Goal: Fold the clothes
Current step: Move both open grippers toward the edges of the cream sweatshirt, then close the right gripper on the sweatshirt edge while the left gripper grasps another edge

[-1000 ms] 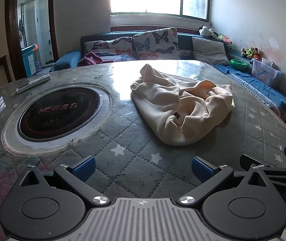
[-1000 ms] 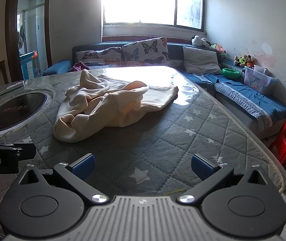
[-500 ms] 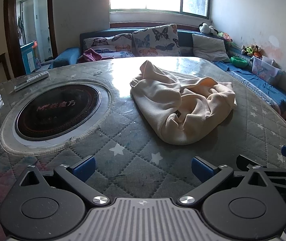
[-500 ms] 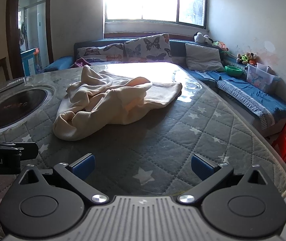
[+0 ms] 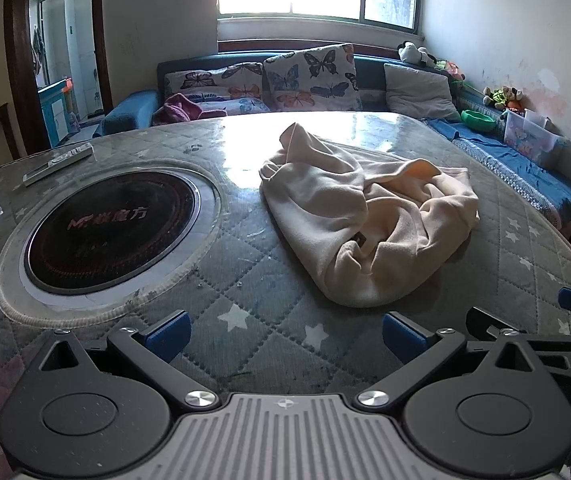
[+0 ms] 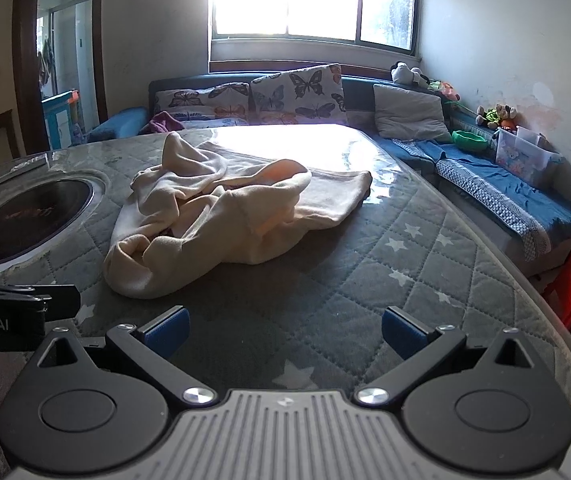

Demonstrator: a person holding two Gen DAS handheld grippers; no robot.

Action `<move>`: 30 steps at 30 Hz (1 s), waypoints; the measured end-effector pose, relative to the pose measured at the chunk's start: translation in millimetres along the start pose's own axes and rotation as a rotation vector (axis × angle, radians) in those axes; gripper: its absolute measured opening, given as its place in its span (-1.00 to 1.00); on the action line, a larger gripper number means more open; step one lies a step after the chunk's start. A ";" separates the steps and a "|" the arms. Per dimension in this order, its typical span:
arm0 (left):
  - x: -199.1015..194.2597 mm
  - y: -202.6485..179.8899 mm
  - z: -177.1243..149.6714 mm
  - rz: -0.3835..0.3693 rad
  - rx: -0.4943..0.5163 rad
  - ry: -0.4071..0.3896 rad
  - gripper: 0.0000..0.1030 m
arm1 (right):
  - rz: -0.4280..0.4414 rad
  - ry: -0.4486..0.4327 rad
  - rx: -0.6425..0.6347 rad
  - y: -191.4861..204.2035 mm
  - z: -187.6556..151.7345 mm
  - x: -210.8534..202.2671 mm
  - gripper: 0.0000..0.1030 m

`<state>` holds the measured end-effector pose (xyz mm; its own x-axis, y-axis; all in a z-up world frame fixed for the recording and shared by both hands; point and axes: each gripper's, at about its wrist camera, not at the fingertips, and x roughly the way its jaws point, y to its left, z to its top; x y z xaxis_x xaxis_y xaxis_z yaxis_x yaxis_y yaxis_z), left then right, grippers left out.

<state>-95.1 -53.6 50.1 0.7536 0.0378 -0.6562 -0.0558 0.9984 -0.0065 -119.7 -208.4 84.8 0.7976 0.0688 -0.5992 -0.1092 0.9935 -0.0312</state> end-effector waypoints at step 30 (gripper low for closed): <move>51.6 -10.8 77.8 0.014 0.053 -0.004 1.00 | 0.003 -0.003 0.027 -17.9 64.9 49.3 1.00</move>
<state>-4.6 -59.2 75.0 0.7553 0.0523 -0.6533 -0.0317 0.9986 0.0433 -39.9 -216.9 107.8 0.7994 0.0717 -0.5964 -0.0953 0.9954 -0.0081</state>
